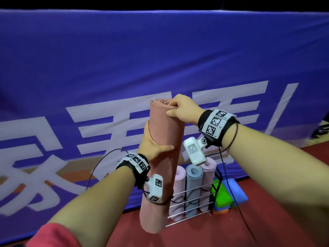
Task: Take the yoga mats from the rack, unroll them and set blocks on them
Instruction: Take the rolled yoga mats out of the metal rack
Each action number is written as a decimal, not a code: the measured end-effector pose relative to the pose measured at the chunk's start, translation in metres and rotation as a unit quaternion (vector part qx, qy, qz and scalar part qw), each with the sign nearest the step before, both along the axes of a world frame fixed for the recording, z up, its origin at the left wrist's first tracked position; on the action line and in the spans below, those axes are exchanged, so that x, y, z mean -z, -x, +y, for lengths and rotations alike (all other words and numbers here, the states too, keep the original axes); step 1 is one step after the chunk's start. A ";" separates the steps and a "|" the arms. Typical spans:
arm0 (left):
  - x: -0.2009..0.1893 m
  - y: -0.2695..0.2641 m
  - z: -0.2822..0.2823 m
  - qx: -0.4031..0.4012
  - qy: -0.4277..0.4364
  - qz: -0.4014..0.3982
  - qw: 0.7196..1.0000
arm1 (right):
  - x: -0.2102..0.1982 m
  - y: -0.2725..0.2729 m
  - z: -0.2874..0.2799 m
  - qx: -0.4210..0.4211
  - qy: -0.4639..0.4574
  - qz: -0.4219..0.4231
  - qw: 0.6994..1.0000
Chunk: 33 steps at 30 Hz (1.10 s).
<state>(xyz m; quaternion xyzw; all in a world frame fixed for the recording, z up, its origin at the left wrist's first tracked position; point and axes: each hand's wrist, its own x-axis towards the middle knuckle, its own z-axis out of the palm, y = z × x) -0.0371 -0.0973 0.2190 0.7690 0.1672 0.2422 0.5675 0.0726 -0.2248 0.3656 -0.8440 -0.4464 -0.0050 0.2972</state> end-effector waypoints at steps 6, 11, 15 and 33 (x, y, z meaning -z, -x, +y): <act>-0.026 0.055 -0.065 -0.050 -0.060 -0.028 0.997 | -0.016 0.045 -0.066 -0.064 -0.040 0.007 0.997; -0.024 0.111 -0.152 -0.114 -0.065 -0.052 0.990 | -0.010 0.090 -0.154 -0.083 -0.190 0.124 0.970; -0.015 0.158 -0.218 -0.110 -0.051 -0.042 0.992 | -0.003 0.118 -0.214 0.002 -0.170 0.308 0.936; -0.004 0.395 -0.388 0.065 0.065 0.120 0.989 | 0.111 0.326 -0.385 0.165 -0.014 0.344 0.924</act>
